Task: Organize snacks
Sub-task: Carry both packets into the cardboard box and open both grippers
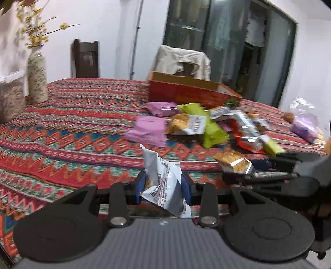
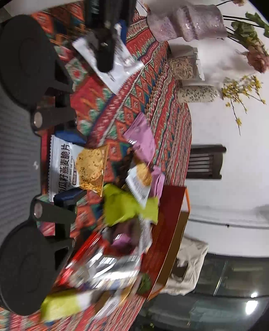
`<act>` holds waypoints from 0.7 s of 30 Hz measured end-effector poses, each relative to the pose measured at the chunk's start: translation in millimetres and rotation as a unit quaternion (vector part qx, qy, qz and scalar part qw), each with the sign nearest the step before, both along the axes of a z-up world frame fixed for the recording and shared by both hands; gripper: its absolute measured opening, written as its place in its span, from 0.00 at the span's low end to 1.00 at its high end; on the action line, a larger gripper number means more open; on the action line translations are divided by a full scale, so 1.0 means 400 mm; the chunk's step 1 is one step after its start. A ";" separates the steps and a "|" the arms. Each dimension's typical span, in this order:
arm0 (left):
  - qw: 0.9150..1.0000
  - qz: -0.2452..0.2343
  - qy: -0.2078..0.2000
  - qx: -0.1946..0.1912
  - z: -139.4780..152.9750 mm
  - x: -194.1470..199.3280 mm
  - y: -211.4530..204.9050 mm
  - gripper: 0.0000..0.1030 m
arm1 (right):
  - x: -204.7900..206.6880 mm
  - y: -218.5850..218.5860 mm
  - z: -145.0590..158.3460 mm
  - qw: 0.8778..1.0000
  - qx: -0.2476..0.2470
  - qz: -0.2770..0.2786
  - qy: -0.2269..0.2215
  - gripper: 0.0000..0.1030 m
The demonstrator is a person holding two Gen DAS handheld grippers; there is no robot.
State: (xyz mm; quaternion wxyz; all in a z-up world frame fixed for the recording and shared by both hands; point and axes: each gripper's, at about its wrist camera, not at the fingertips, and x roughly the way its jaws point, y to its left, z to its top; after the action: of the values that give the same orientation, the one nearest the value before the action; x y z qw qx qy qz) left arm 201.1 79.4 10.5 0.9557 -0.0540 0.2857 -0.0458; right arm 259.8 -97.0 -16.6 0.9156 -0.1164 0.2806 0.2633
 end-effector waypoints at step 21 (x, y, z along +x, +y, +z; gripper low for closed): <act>0.997 -0.049 -0.047 -0.025 0.209 0.313 -0.040 0.36 | 0.056 -0.314 0.166 0.990 0.119 -0.051 -0.054 0.45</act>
State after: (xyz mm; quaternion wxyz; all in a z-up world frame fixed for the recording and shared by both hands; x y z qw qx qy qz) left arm 326.3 63.3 94.1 0.9630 -0.0613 0.2415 -0.1023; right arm 282.1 -222.5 49.7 0.9492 -0.0058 0.2025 0.2409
